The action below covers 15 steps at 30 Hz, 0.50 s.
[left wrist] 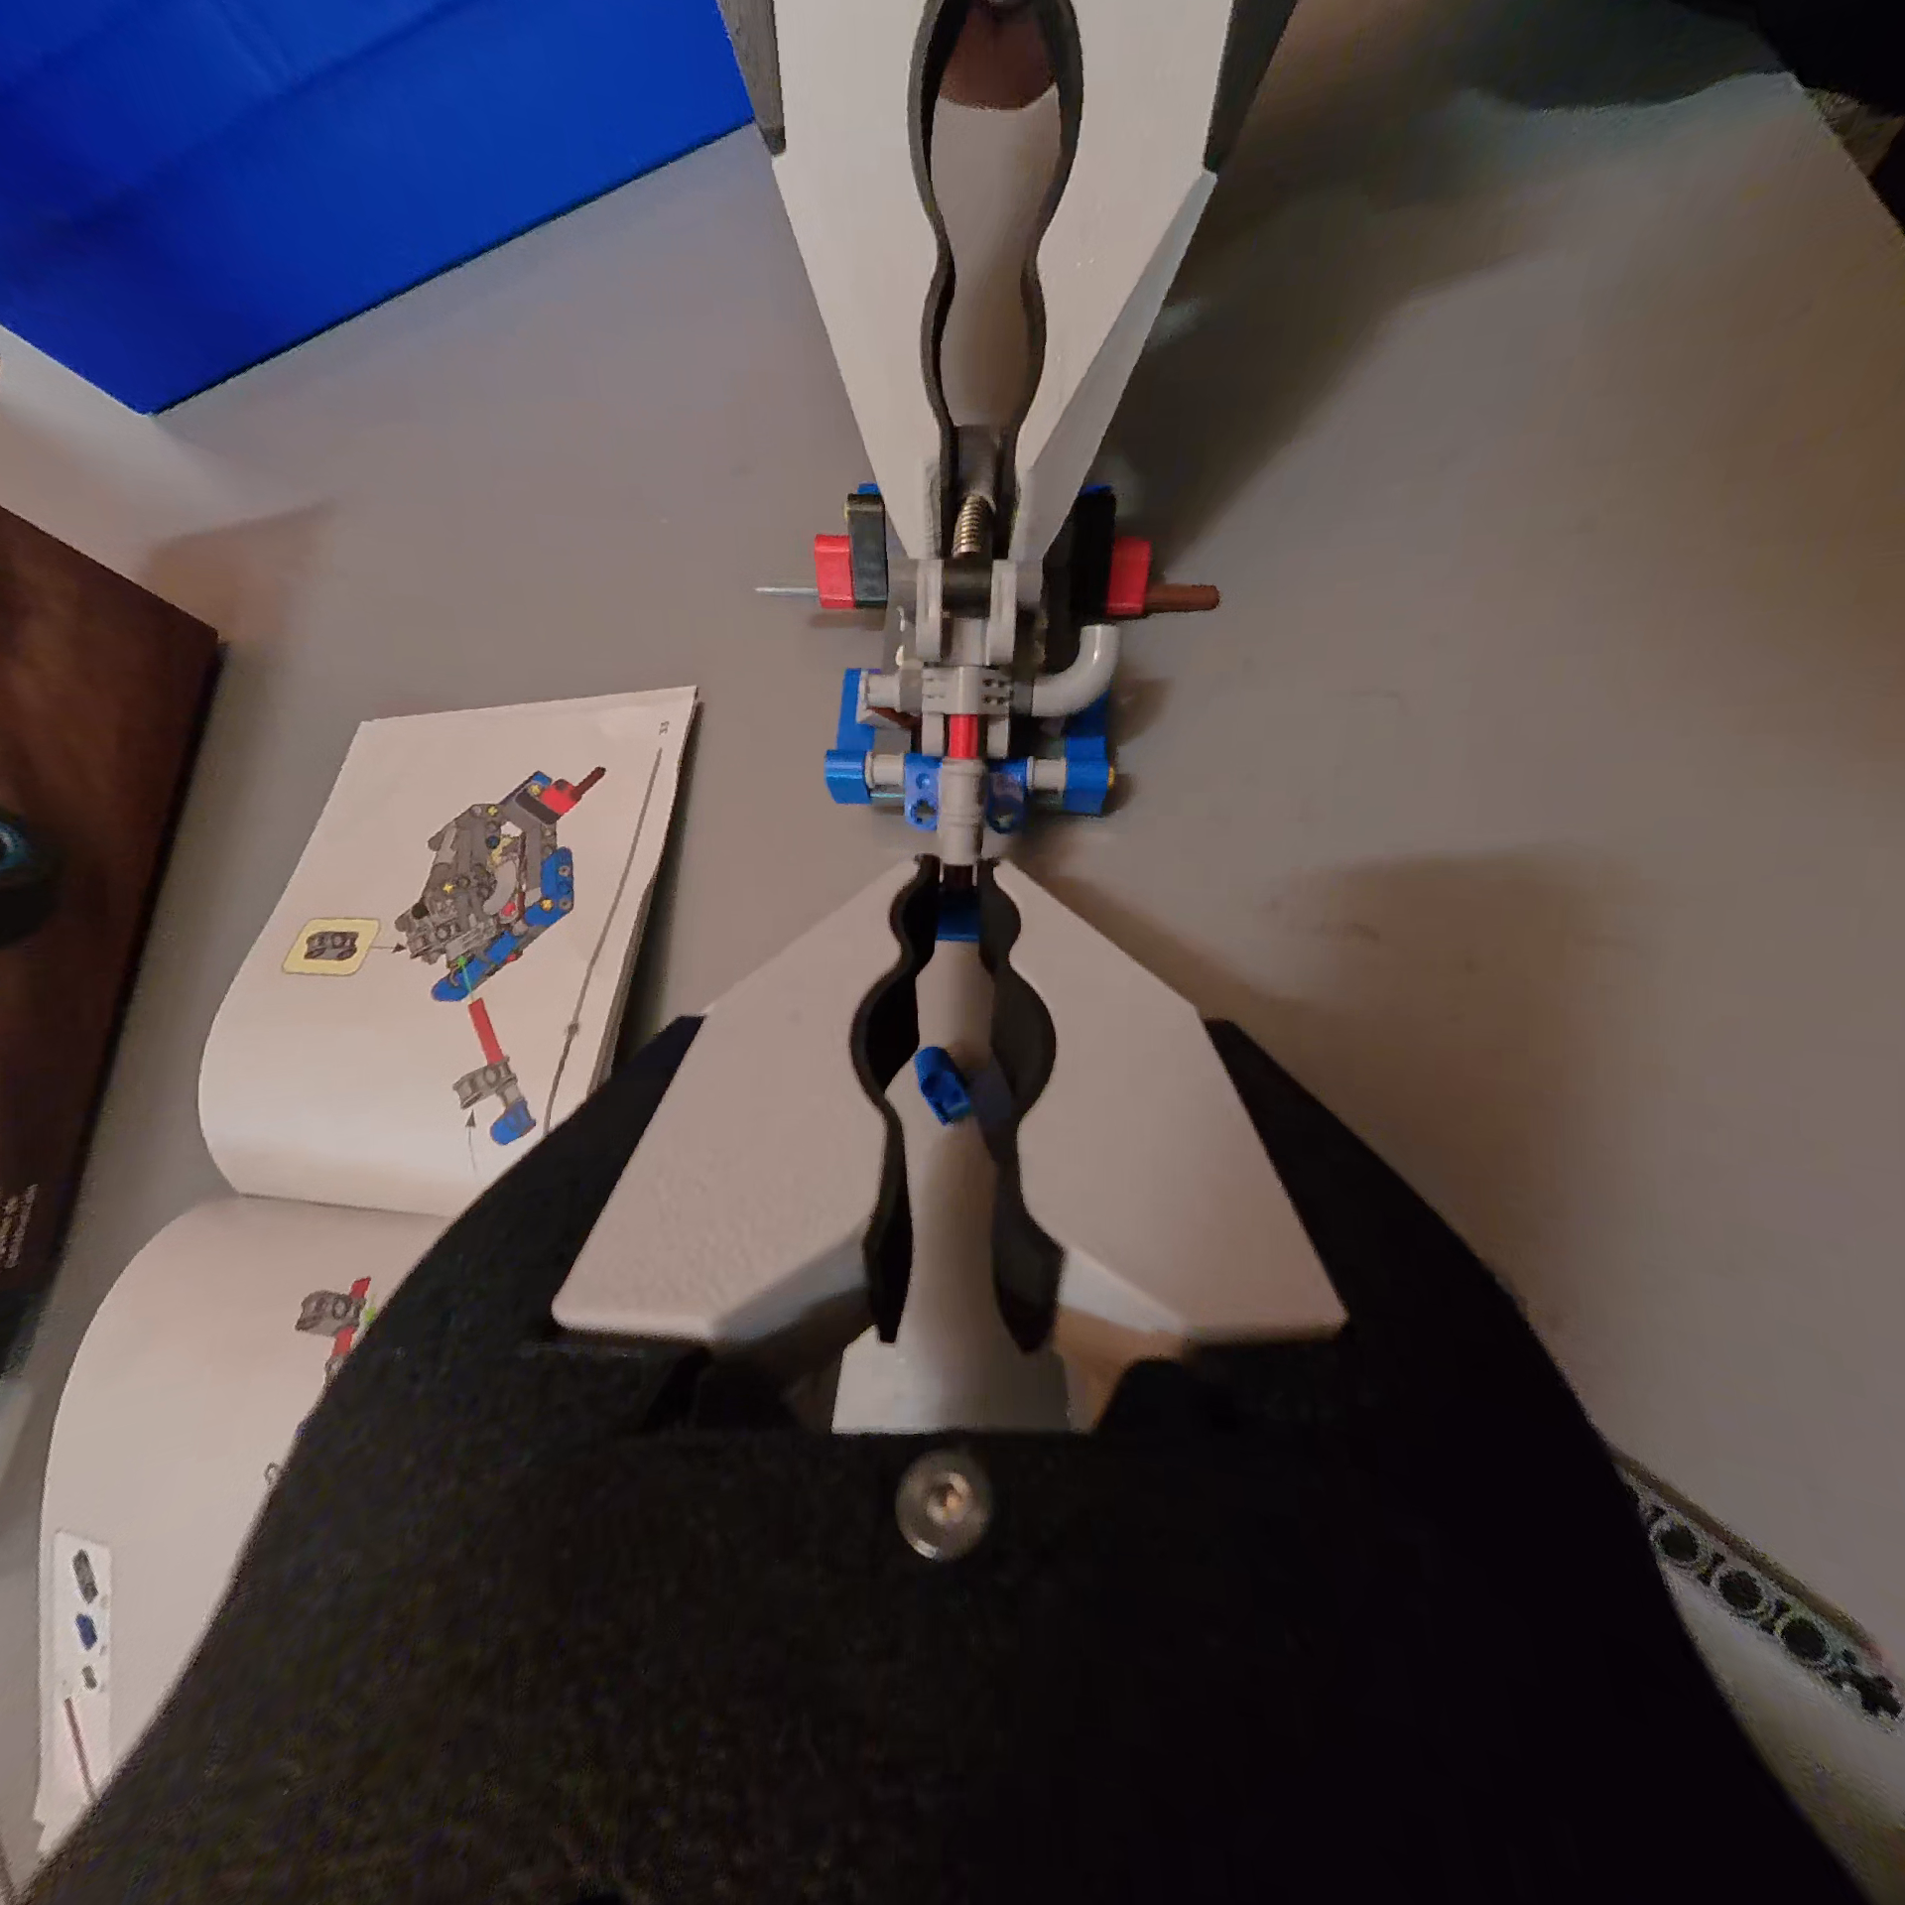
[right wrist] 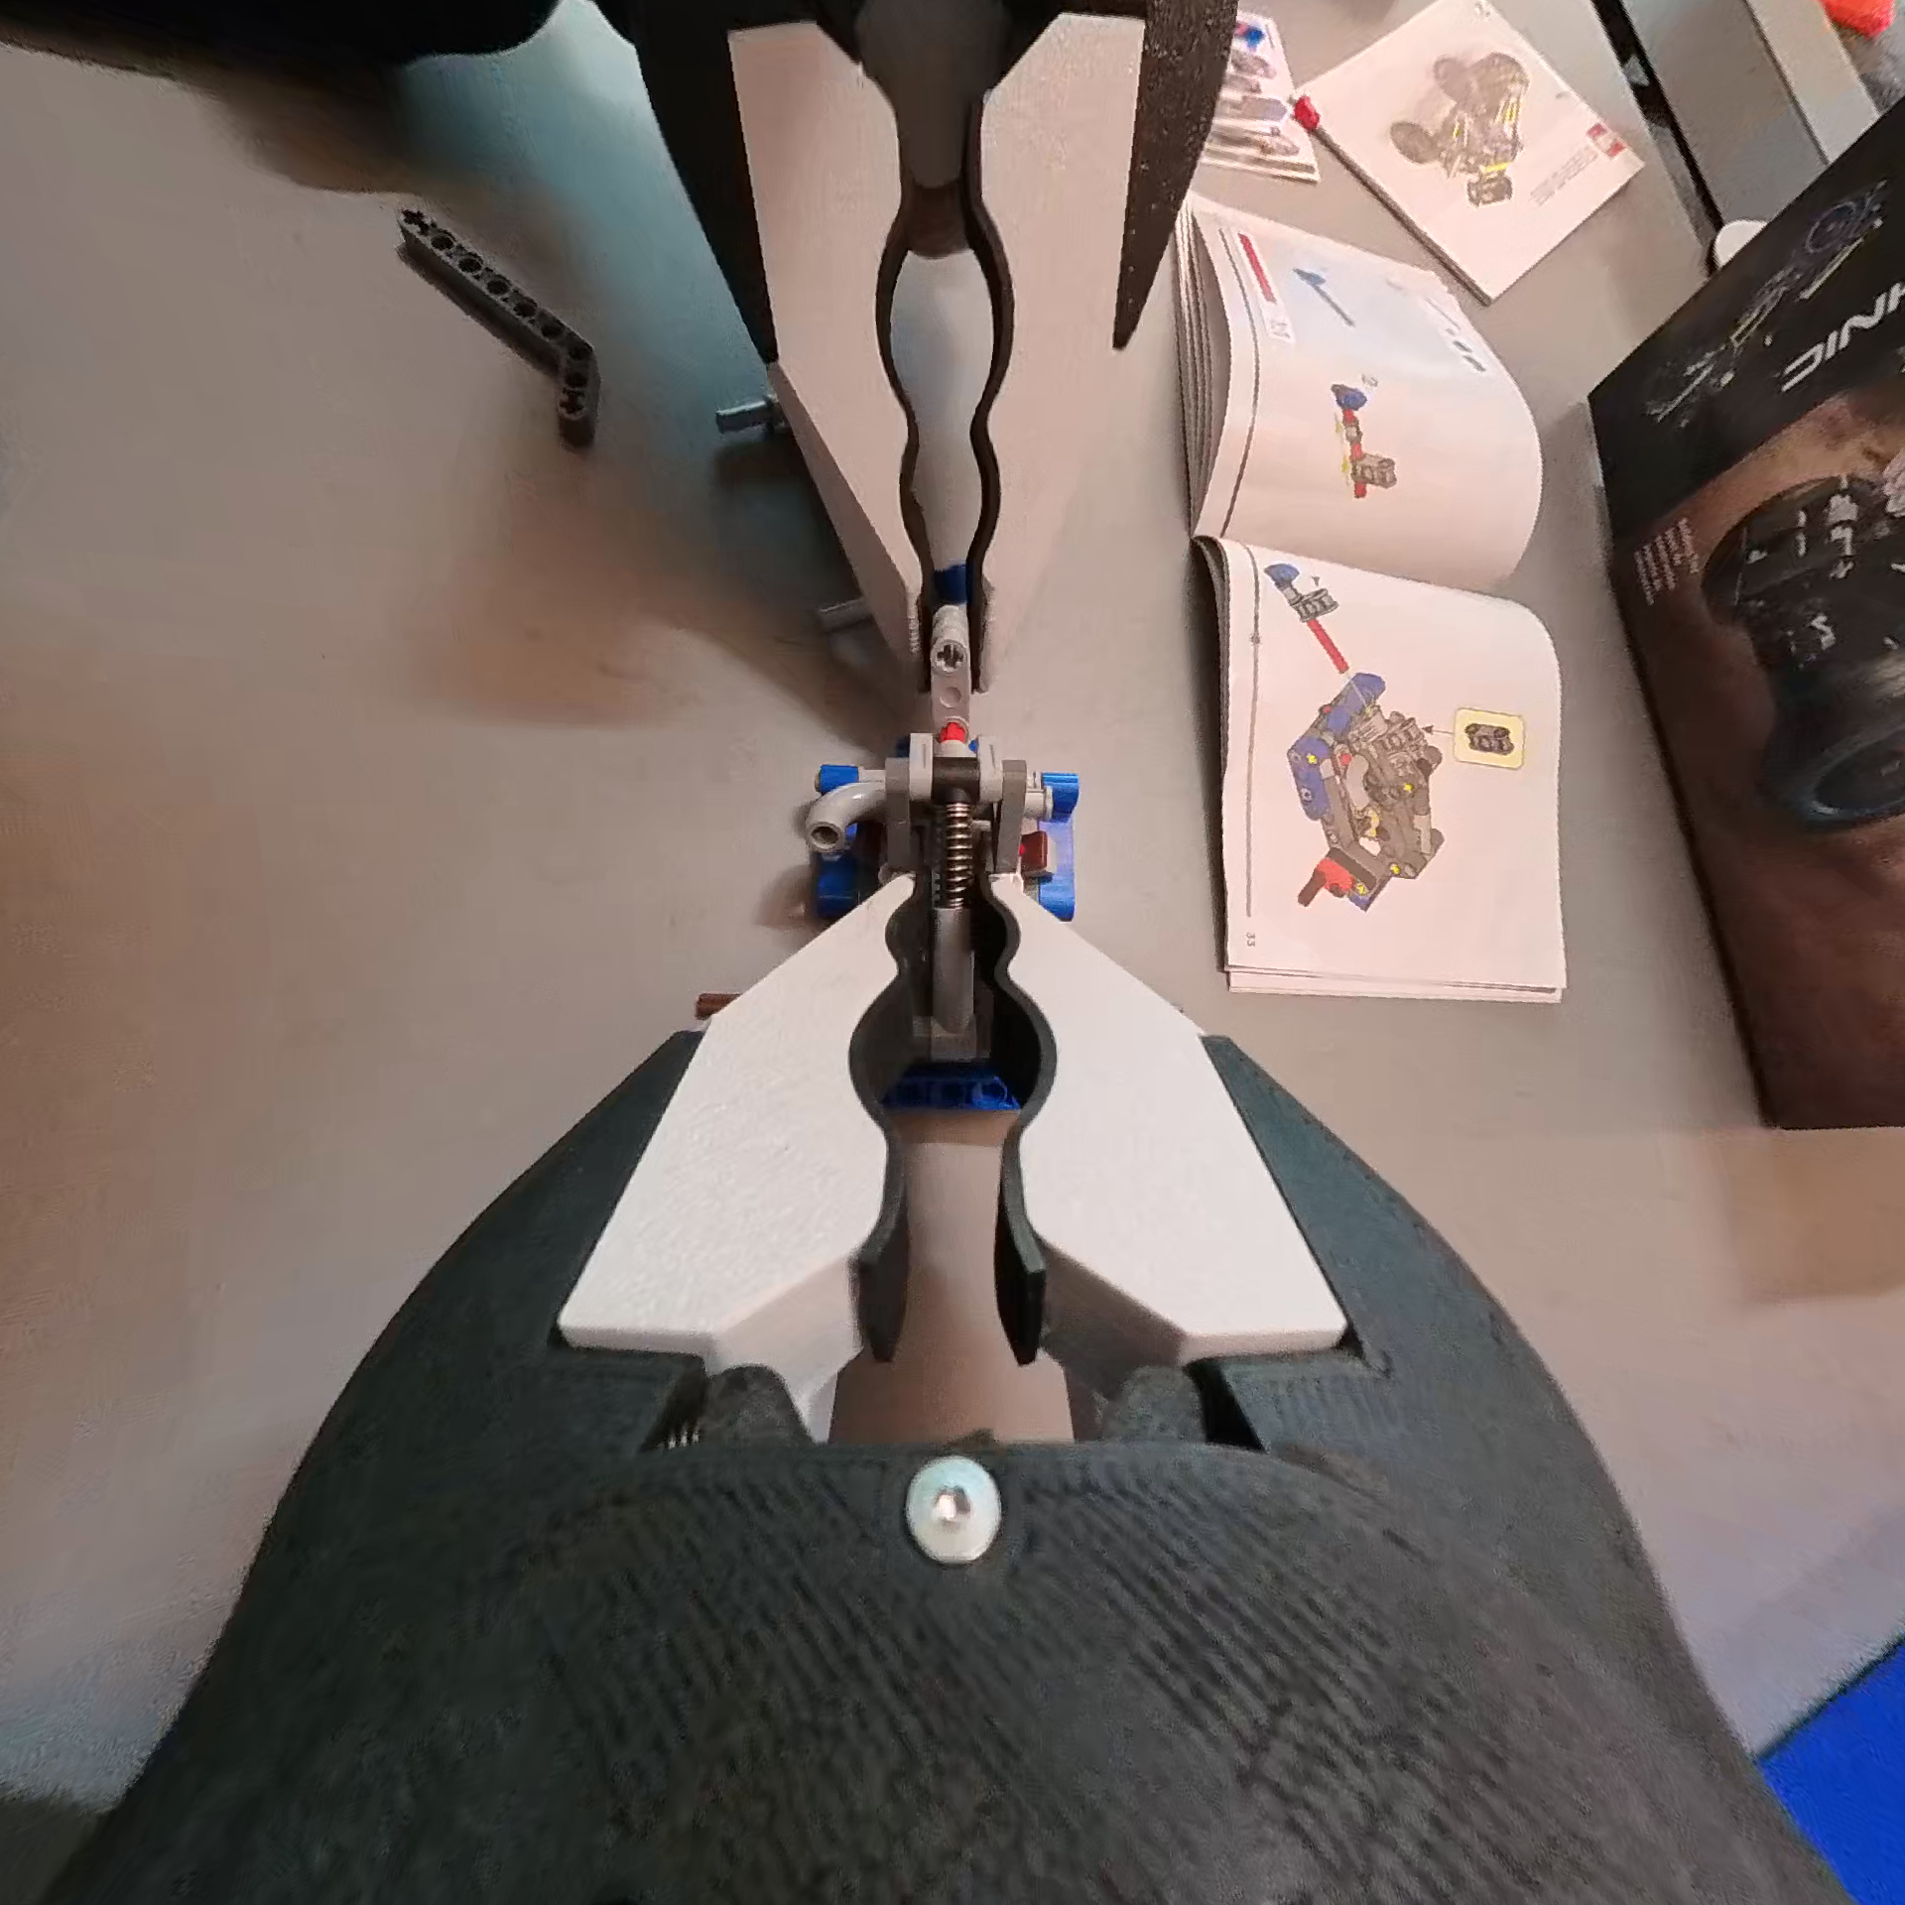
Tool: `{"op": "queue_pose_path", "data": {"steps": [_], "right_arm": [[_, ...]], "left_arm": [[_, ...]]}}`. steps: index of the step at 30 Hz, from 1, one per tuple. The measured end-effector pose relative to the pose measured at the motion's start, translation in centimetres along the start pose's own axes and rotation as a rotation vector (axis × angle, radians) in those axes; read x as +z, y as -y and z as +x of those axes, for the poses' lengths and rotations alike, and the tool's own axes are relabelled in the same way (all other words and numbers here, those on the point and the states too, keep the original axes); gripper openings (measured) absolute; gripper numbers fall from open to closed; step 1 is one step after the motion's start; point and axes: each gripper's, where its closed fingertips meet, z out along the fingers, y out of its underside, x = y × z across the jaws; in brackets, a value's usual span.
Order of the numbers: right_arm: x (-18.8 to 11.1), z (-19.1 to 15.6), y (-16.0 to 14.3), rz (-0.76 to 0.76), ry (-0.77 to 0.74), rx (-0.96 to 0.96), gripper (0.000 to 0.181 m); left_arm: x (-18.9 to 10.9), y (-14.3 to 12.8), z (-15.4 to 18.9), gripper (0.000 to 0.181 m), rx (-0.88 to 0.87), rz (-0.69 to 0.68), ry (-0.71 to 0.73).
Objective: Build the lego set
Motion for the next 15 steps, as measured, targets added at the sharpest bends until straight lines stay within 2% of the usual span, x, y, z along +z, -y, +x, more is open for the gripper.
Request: {"op": "queue_pose_path", "data": {"steps": [3, 15], "right_arm": [[0.16, -0.05, 0.16, 0.043, 0.013, 0.01, 0.005], [0.07, 0.21, 0.1, 0.203, 0.053, 0.116, 0.005]], "left_arm": [[0.12, 0.62, 0.16, 0.004, -0.024, 0.048, -0.029], [0.17, 1.12, -0.13, 0.003, -0.09, 0.086, -0.07]]}}
